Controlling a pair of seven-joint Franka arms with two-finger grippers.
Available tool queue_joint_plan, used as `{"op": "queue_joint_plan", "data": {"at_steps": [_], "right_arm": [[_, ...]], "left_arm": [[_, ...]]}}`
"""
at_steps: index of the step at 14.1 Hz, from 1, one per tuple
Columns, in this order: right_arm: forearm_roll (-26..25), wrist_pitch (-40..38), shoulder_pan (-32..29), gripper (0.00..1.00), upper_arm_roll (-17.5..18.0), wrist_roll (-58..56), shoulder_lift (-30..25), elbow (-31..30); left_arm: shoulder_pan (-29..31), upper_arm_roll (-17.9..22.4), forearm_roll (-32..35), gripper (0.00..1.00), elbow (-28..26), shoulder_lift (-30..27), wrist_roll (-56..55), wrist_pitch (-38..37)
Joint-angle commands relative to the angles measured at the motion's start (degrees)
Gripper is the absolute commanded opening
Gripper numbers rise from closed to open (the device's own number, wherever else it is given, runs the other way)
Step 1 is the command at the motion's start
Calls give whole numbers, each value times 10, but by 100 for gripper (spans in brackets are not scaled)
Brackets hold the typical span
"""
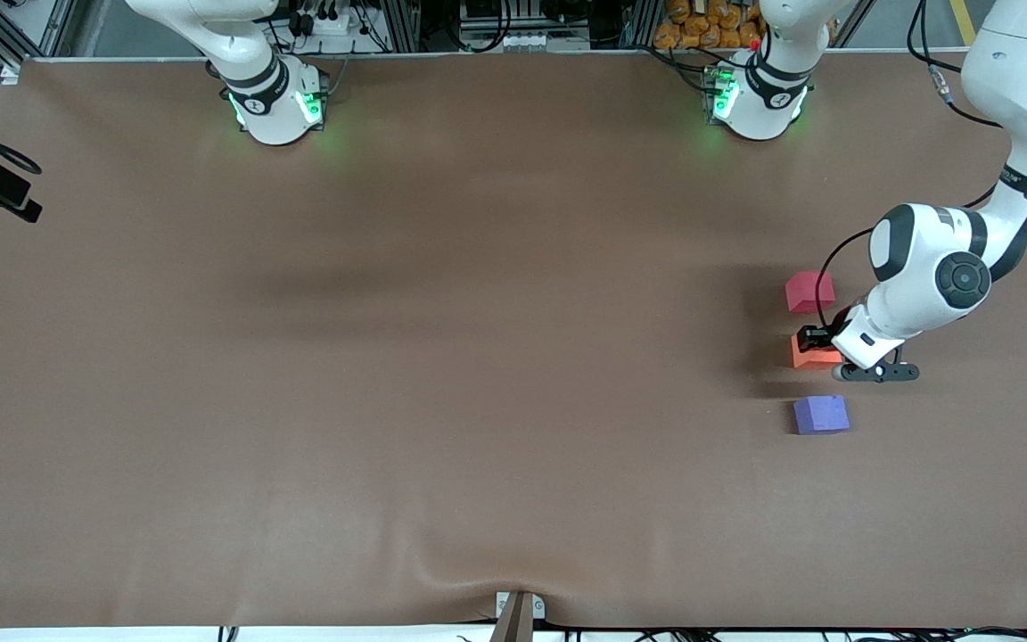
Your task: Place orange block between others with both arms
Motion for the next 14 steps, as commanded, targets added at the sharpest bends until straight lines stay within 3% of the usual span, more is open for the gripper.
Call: {"op": "queue_joint_plan", "data": {"at_steps": [1, 4, 6, 10, 14], "right_arm": [[10, -7, -4, 100, 1, -2, 7, 14], [10, -8, -3, 100, 1, -1, 7, 14], [10, -8, -3, 100, 2, -1, 7, 14], [10, -8, -3, 100, 2, -1, 7, 14], [10, -8, -3, 100, 2, -1, 7, 14]], "left_arm": [[4, -23, 9, 100, 14, -29, -9, -8], [6, -64, 6, 100, 66, -96, -9, -127], [6, -93, -4, 100, 135, -125, -8, -227], [4, -126, -27, 100, 311, -118, -1, -394], [5, -134, -68, 100, 406, -129, -1, -487]]}}
